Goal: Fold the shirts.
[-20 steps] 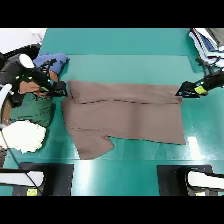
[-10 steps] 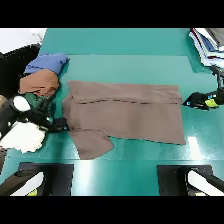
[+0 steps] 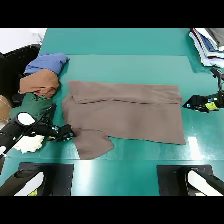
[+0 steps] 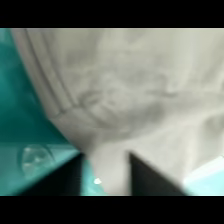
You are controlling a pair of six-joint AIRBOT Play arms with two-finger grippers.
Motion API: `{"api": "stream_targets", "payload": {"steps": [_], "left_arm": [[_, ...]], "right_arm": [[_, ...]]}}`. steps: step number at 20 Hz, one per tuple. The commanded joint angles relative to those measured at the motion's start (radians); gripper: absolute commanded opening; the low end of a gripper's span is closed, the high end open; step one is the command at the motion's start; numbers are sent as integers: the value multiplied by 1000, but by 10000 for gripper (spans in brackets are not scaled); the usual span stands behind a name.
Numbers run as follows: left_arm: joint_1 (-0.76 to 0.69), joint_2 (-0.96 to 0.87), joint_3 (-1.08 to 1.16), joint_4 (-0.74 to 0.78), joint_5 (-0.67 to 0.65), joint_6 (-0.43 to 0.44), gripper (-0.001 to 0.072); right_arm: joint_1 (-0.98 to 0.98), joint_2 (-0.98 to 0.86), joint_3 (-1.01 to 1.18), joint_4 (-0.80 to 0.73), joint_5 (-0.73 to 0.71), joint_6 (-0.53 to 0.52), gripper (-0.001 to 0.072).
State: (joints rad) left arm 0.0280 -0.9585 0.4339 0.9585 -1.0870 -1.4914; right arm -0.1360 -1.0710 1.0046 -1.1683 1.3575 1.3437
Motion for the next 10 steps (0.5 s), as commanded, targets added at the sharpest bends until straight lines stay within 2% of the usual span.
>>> {"api": "stream_targets", "payload": {"steps": [1, 5, 8, 10], "left_arm": [[1, 3, -7, -33, 29, 13, 26], [1, 72, 42, 13, -34, 24, 26], [1, 193, 71, 55, -109, -2, 26], [1, 220, 71, 55, -146, -2, 27]], "right_arm": [[0, 2, -2, 1, 21, -1, 445], [-85, 13, -50, -19, 110, -10, 445], [-220, 48, -210, -139, 138, -10, 452], [-305, 42, -320, -160, 138, -10, 453]]}}
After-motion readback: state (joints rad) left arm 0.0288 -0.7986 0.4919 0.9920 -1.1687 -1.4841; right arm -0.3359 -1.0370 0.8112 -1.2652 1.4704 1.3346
